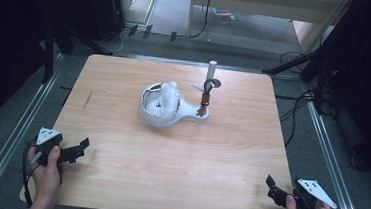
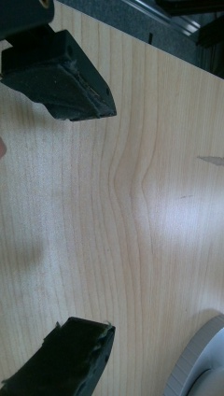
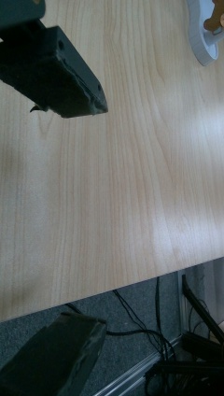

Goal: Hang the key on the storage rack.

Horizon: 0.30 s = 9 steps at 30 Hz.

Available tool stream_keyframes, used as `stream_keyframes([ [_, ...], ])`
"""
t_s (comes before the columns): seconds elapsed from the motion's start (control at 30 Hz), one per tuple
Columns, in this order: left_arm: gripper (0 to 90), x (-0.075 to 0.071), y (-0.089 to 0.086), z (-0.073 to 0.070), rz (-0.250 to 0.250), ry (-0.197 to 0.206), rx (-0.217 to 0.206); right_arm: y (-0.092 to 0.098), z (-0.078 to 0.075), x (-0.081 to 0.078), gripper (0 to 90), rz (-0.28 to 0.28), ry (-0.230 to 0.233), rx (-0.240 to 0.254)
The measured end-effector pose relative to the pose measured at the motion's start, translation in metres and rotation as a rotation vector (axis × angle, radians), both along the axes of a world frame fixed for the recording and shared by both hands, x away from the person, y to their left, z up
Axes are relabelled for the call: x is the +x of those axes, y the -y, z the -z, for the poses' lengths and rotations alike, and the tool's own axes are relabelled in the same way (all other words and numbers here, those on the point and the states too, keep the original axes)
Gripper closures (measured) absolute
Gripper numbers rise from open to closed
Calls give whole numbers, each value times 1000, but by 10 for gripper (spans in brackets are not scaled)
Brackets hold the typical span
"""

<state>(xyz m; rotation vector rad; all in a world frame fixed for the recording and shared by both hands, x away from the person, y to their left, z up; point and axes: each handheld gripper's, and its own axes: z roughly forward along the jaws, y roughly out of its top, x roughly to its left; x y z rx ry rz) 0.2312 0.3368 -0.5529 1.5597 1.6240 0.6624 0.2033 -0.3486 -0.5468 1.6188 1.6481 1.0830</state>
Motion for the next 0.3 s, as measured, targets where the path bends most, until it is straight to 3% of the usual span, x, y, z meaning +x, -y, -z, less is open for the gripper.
stream_keyframes([
  [0.3, 4, 1, 1, 0, 3, -4, 6, 0, 0, 1, 43, 3, -5, 0],
])
